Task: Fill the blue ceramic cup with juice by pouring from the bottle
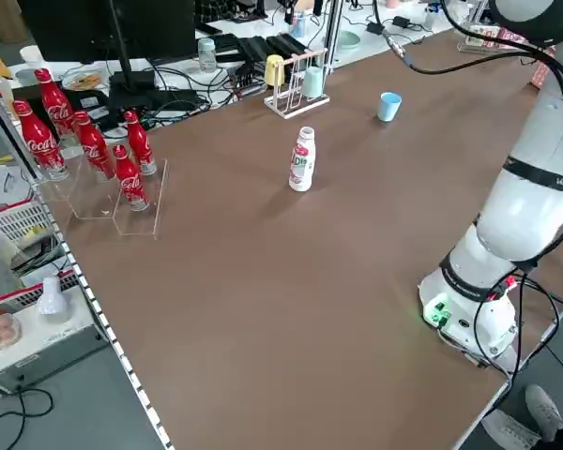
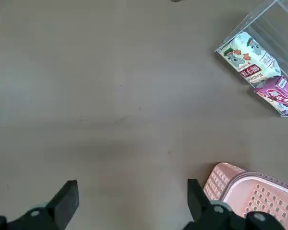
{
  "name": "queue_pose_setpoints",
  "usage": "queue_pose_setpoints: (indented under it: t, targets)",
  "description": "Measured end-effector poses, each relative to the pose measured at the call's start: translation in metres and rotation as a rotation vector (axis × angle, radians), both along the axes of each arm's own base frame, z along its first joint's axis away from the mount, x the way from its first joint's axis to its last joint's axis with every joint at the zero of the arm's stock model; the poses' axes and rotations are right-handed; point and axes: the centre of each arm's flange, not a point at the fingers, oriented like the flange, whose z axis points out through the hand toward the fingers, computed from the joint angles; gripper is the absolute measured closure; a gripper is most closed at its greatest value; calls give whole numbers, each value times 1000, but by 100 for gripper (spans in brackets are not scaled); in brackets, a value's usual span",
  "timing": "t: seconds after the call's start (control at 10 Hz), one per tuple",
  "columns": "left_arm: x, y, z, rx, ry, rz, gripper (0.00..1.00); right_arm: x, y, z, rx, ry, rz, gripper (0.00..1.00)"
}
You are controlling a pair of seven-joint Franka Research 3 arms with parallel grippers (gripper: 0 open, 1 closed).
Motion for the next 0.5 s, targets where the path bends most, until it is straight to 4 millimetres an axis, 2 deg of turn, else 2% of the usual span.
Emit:
queue_pose_setpoints:
  t: [0.2,0.5]
  targets:
    - [0,-17,-4,4,7,-31,0,0,1,0,0,-3,1,0]
    - [0,-26,-6,28,9,-36,0,0,1,0,1,-4,1,0]
